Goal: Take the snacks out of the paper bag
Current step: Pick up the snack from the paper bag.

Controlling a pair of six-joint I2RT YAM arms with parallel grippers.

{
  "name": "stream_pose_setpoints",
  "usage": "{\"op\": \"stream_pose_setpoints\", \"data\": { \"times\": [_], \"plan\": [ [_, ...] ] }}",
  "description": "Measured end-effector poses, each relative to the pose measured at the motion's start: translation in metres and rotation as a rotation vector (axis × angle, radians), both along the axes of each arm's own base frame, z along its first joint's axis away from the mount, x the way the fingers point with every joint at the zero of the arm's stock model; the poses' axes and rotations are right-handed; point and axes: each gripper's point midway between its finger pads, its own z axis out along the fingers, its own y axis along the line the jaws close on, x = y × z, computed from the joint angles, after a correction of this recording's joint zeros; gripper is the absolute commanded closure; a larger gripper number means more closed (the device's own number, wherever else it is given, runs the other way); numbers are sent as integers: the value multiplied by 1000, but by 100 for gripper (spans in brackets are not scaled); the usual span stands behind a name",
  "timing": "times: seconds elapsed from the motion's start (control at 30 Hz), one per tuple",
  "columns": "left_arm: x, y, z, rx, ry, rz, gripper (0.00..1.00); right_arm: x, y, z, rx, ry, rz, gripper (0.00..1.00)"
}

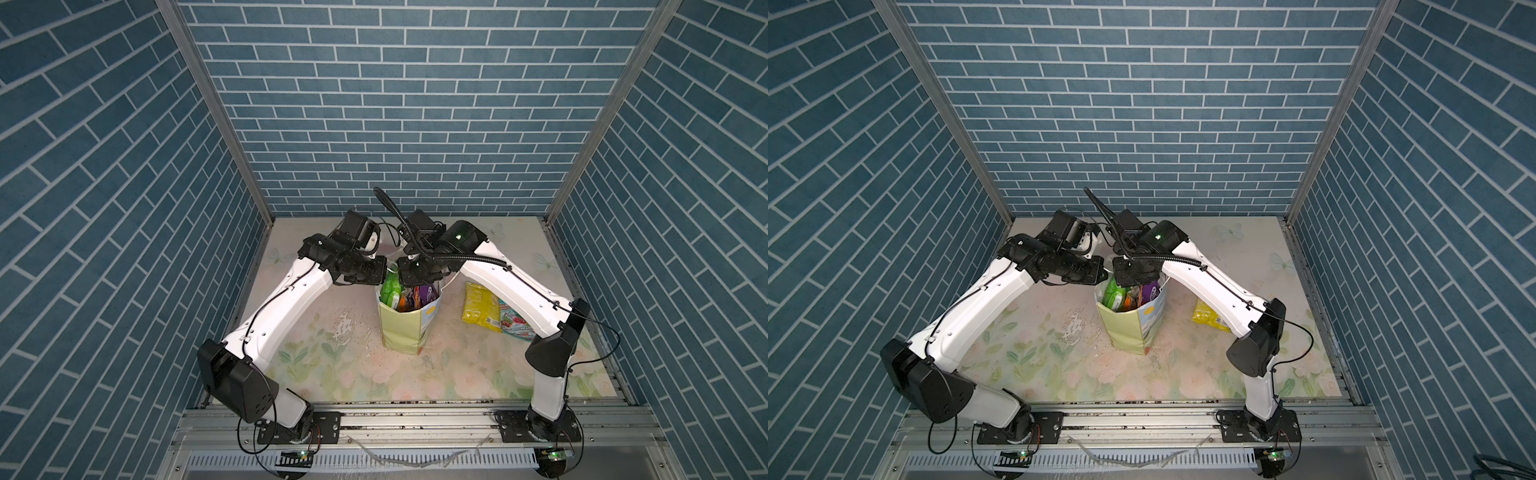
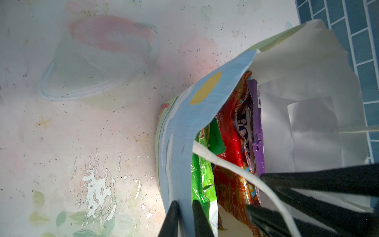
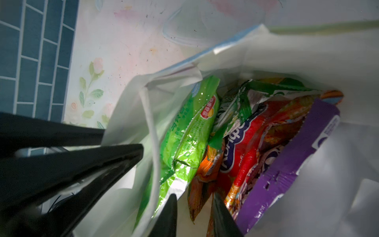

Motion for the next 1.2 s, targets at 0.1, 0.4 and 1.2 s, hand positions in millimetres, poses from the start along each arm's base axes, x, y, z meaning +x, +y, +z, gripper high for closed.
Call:
{"op": "stream_pose_setpoints", "data": {
  "times": [0.1, 0.4, 1.2],
  "plan": [
    [-4, -1, -1, -13, 13, 0, 85, 0, -4, -11, -29, 16, -23, 70],
    [-11, 0, -2, -20, 27, -11, 85, 12, -3, -24, -39, -18, -82, 72],
    [-9, 4, 2, -17, 27, -32, 84, 46, 3, -17, 18, -125, -171, 75]
  ]
}}
